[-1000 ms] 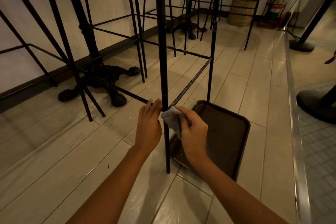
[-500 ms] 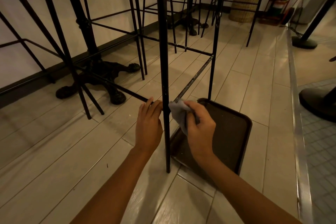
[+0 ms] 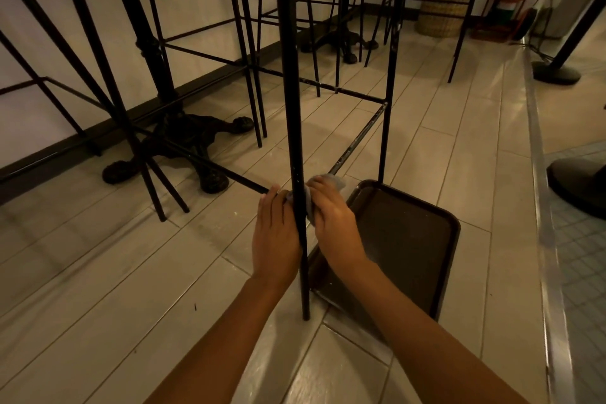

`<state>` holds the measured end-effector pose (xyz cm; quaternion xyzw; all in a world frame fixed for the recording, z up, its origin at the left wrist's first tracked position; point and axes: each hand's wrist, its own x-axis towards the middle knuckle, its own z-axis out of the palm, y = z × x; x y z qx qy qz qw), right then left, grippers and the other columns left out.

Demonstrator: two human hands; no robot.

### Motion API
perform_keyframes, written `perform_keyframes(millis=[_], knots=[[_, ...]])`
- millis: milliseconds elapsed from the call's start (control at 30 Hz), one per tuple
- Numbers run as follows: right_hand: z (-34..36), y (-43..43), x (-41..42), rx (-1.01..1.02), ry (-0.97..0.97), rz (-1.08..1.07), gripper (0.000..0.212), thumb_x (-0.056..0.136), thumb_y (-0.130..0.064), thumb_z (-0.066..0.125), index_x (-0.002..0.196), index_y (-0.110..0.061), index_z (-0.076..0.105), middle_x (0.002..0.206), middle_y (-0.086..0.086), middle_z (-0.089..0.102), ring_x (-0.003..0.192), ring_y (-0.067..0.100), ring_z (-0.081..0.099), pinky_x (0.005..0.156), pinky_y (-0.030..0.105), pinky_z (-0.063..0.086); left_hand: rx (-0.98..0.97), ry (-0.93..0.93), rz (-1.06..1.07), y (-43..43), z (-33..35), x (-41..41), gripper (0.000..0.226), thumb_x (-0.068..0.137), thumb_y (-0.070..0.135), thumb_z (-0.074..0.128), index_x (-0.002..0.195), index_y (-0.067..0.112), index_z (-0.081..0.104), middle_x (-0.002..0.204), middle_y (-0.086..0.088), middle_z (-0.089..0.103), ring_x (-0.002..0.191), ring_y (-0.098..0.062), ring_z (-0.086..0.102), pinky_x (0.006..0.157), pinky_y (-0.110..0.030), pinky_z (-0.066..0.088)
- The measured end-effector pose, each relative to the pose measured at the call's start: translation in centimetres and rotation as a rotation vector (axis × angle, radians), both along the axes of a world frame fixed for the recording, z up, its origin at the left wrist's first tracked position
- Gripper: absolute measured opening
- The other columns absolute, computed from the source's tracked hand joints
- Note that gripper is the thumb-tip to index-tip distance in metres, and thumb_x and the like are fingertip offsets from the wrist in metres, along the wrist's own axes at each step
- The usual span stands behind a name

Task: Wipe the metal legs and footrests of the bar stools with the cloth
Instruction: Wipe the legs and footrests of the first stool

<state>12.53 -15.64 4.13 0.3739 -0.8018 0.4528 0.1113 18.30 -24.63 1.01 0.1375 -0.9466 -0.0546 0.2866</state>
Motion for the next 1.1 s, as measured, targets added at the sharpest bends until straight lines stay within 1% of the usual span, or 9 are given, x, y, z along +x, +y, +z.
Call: perform_keyframes(millis=[100, 333, 367, 467, 533, 733, 833, 967, 1100], knots=[[-0.1, 0.1, -1.4, 0.027, 0.03, -0.049, 0.027, 0.083, 0.002, 0.052, 0.108, 0.002, 0.062, 0.115, 0.019, 0.062, 0.117, 0.026, 0.051, 0.11, 0.01, 0.017, 0.02, 0.016, 0.007, 0.1, 0.1, 0.0, 0.048, 0.074, 0.011, 0.072, 0.117, -0.002, 0.056, 0.121, -0.02, 0.059, 0.125, -0.035, 0.047, 0.105, -0.043, 0.03], [1.0, -0.5, -3.3, 0.067, 0.032, -0.074, 0.02, 0.082, 0.005, 0.059, 0.102, 0.0, 0.064, 0.105, 0.015, 0.064, 0.103, 0.025, 0.059, 0.101, 0.03, 0.043, 0.015, -0.037, 0.039, -0.1, -0.3, -0.3, 0.051, 0.072, 0.012, 0.075, 0.117, -0.002, 0.056, 0.126, -0.022, 0.056, 0.128, -0.035, 0.044, 0.105, -0.04, 0.028], [1.1, -0.4, -3.1, 0.042, -0.001, -0.072, 0.019, 0.084, 0.002, 0.059, 0.102, -0.001, 0.064, 0.106, 0.014, 0.063, 0.103, 0.021, 0.057, 0.1, 0.027, 0.044, 0.009, -0.054, 0.04, -0.1, -0.2, -0.3, 0.054, 0.071, 0.011, 0.077, 0.119, -0.002, 0.056, 0.127, -0.022, 0.055, 0.128, -0.035, 0.043, 0.105, -0.039, 0.028], [2.2, 0.2, -1.9, -0.119, -0.116, -0.067, 0.02, 0.088, -0.004, 0.05, 0.102, 0.002, 0.063, 0.102, 0.011, 0.062, 0.095, 0.009, 0.052, 0.09, -0.001, 0.034, -0.04, -0.087, 0.022, -0.1, 0.1, -0.1, 0.063, 0.061, 0.009, 0.082, 0.118, -0.003, 0.057, 0.123, -0.023, 0.057, 0.124, -0.037, 0.047, 0.103, -0.042, 0.034], [2.7, 0.5, -0.8, -0.209, -0.218, -0.097, 0.024, 0.09, -0.001, 0.045, 0.107, 0.002, 0.062, 0.1, 0.003, 0.059, 0.091, 0.005, 0.051, 0.084, -0.004, 0.035, -0.054, -0.095, 0.011, -0.2, 0.2, 0.0, 0.069, 0.056, 0.009, 0.085, 0.117, -0.004, 0.057, 0.121, -0.023, 0.059, 0.122, -0.038, 0.049, 0.101, -0.045, 0.04], [3.4, 0.1, 1.9, -0.601, -0.615, -0.146, 0.025, 0.096, -0.006, 0.04, 0.115, -0.009, 0.056, 0.109, 0.005, 0.062, 0.103, 0.011, 0.059, 0.092, 0.025, 0.049, -0.041, -0.048, -0.012, -0.3, 0.0, 0.0, 0.071, 0.062, 0.015, 0.079, 0.122, 0.001, 0.045, 0.123, -0.02, 0.058, 0.124, -0.037, 0.048, 0.101, -0.042, 0.037], [4.6, -0.1, 3.3, -0.685, -0.582, -0.1, 0.024, 0.095, -0.009, 0.041, 0.109, -0.02, 0.056, 0.101, -0.009, 0.061, 0.097, 0.0, 0.059, 0.087, 0.018, 0.05, -0.125, -0.088, -0.011, -0.5, 0.0, 0.0, 0.071, 0.067, 0.02, 0.074, 0.128, 0.0, 0.044, 0.125, -0.02, 0.057, 0.126, -0.037, 0.046, 0.105, -0.045, 0.032], [5.7, -0.8, 4.5, -0.761, -0.5, -0.086, 0.021, 0.094, -0.008, 0.043, 0.108, -0.02, 0.054, 0.099, -0.011, 0.059, 0.095, -0.002, 0.059, 0.084, 0.016, 0.05, -0.208, -0.2, 0.015, -0.7, -0.6, -0.3, 0.072, 0.075, 0.025, 0.07, 0.135, 0.002, 0.037, 0.134, -0.02, 0.05, 0.132, -0.036, 0.037, 0.113, -0.044, 0.025], [6.2, -2.3, 4.5, -0.758, -0.423, -0.083, 0.02, 0.093, -0.012, 0.05, 0.111, -0.019, 0.055, 0.107, -0.004, 0.057, 0.105, 0.009, 0.057, 0.091, 0.027, 0.05, -0.193, -0.134, 0.018, -0.6, -0.5, -0.3, 0.072, 0.078, 0.03, 0.064, 0.136, 0.001, 0.034, 0.134, -0.02, 0.05, 0.129, -0.033, 0.043, 0.113, -0.042, 0.026]])
